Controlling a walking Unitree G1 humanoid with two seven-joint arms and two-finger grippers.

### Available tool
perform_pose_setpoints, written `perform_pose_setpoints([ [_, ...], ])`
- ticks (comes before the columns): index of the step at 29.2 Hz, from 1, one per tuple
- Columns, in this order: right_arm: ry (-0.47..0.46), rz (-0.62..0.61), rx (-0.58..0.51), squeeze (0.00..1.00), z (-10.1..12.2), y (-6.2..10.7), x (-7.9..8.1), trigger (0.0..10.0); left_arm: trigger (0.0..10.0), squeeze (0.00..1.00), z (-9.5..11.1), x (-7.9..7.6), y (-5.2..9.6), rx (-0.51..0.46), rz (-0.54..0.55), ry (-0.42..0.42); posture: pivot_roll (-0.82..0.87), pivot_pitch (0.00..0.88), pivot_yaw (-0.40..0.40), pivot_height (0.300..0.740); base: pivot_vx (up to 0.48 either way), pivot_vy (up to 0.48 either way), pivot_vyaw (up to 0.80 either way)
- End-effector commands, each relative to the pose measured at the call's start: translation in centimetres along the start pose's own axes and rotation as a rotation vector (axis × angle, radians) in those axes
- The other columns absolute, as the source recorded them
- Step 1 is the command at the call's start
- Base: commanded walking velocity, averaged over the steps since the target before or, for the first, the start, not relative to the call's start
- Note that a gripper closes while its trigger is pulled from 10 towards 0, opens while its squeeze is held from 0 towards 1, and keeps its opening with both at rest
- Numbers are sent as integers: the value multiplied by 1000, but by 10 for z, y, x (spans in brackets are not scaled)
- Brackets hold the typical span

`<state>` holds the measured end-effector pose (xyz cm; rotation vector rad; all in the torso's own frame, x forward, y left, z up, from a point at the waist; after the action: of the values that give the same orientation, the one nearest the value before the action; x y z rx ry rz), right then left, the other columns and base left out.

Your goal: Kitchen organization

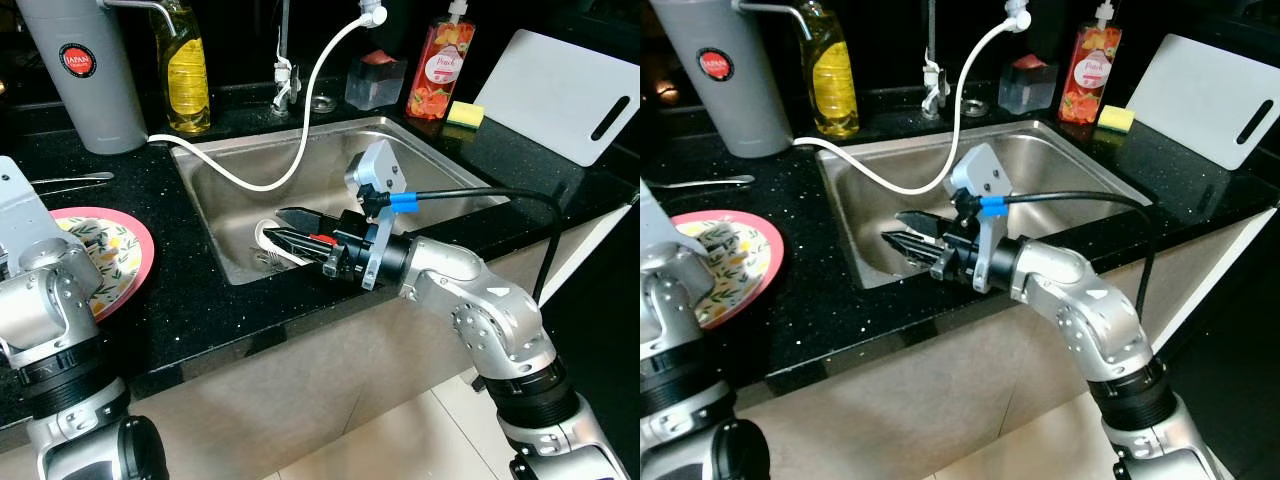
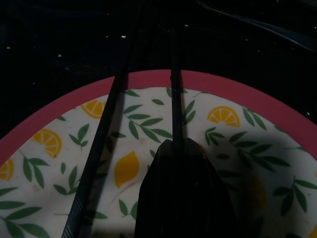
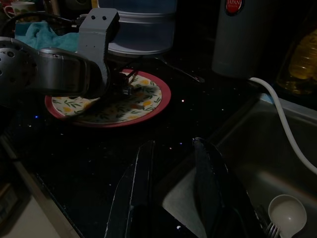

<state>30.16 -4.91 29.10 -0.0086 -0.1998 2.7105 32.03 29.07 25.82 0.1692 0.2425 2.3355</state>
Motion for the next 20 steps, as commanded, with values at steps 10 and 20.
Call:
perform_pose_setpoints([
  [10,9,-4,-16,0,3,2,2,10000,10000,0,3,2,-1,-42,13,-2,-64,110,-47,740,0,0,0],
  [20,-10,-55,-50,0,8,3,-6,10000,10000,0,46,-14,15,-264,-122,-44,-64,114,-46,740,0,0,0],
])
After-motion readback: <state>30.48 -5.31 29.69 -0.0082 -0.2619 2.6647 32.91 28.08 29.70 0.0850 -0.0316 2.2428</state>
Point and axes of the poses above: a point about 5 cm out from each wrist's last joint towards the gripper, its own y axis pointing back from the gripper into the wrist, its own z axis along the axis of the wrist's last joint, x = y × z, the point moved 2 cm from there along -y, pointing out of the wrist towards the gripper, and after that the axes turned 13 degrees about -y, right-handed, at the moved point
